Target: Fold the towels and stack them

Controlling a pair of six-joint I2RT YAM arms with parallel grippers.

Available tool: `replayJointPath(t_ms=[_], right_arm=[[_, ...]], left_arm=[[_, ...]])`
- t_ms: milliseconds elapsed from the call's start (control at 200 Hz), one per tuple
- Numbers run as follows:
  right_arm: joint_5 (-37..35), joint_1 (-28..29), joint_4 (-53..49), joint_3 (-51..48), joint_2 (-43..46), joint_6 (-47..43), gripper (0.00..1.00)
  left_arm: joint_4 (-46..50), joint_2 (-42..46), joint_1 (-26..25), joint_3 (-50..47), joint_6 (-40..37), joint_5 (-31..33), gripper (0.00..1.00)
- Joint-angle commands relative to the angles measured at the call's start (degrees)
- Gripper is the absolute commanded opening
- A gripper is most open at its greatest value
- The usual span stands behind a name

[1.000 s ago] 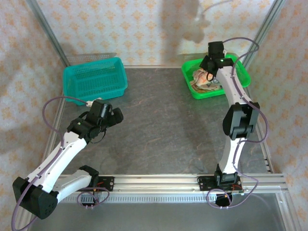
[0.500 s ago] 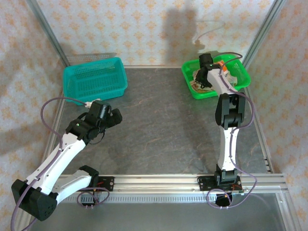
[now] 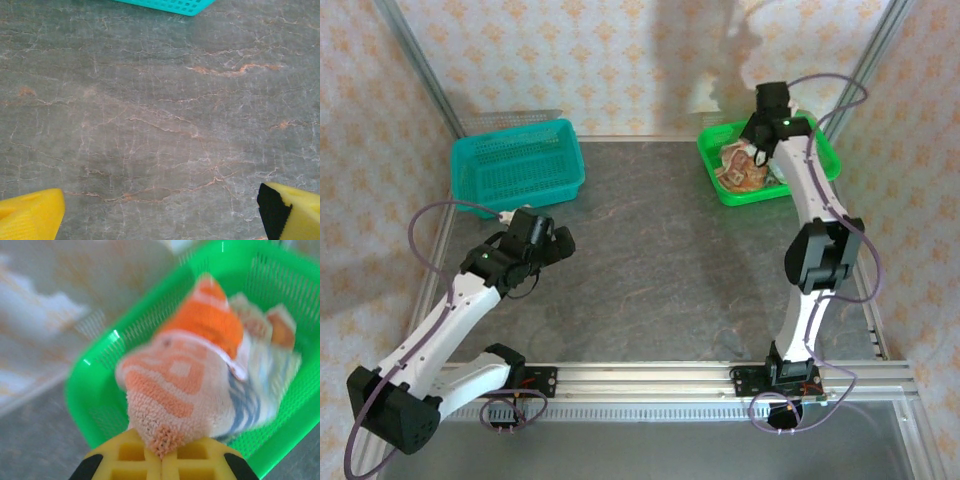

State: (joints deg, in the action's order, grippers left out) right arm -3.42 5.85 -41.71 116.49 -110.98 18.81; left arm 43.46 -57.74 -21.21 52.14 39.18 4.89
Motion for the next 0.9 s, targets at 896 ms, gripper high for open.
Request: replayJointPath(t_ms=[896], right_arm=[[23.6, 0.0, 17.0, 34.8, -4.0, 1.9, 0.00]], left_arm=[[-1.6, -1.4, 0.6, 2.6, -0.6, 1.2, 1.00]])
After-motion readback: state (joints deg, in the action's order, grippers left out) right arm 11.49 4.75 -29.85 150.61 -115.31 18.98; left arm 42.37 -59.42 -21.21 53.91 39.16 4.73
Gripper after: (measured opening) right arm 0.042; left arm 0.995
